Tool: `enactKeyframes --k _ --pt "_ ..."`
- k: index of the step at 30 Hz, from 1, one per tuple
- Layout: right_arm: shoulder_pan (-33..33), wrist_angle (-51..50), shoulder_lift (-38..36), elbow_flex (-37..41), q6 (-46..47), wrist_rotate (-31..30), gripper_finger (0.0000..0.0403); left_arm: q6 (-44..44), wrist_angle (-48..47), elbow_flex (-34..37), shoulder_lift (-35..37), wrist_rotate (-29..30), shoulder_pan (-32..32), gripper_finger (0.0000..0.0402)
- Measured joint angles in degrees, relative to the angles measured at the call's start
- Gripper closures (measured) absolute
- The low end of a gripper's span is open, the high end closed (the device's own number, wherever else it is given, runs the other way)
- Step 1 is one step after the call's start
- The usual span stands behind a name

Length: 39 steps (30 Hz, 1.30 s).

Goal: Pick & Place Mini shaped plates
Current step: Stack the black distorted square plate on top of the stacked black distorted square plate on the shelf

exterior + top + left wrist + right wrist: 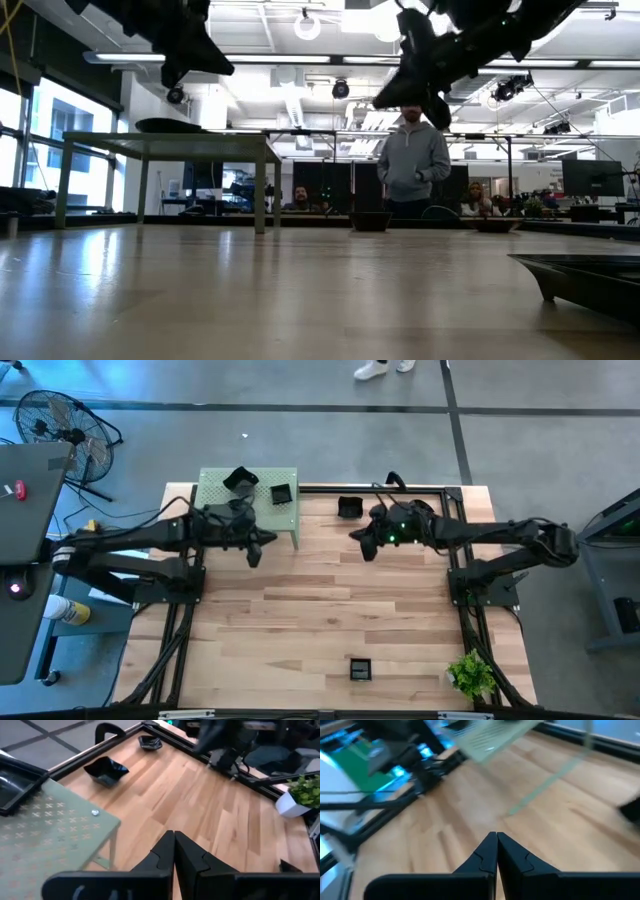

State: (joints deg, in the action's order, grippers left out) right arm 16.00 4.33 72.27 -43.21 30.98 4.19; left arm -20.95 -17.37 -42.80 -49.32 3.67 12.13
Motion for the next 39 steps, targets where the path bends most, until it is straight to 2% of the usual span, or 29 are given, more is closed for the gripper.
enactKeyframes --k 6,10,17,30,36,39 --pt "8.5 -8.6 0.0 -1.3 2.6 0.0 0.0401 -1.0 0.9 0.3 0.0 4.7 -3.7 0.0401" --pt "14.5 -13.1 0.2 -1.4 4.6 0.0 0.0401 -1.4 0.9 0.3 0.0 5.7 -4.0 0.0401" --pt "21.2 -13.5 4.8 -1.4 4.8 0.1 0.0385 -2.1 0.9 0.3 0.0 5.7 -4.0 0.0401" --pt "24.3 -1.3 20.4 -1.9 8.0 -0.7 0.0317 -2.0 0.8 0.3 0.0 5.7 -3.9 0.0401" --pt "24.3 -2.7 27.4 -8.8 6.4 -2.5 0.0314 -2.0 0.8 0.3 -0.1 5.6 -3.9 0.0401" --pt "24.3 -7.3 30.1 -12.6 6.3 -4.4 0.0315 -1.9 0.7 0.3 -0.1 5.6 -3.9 0.0401"
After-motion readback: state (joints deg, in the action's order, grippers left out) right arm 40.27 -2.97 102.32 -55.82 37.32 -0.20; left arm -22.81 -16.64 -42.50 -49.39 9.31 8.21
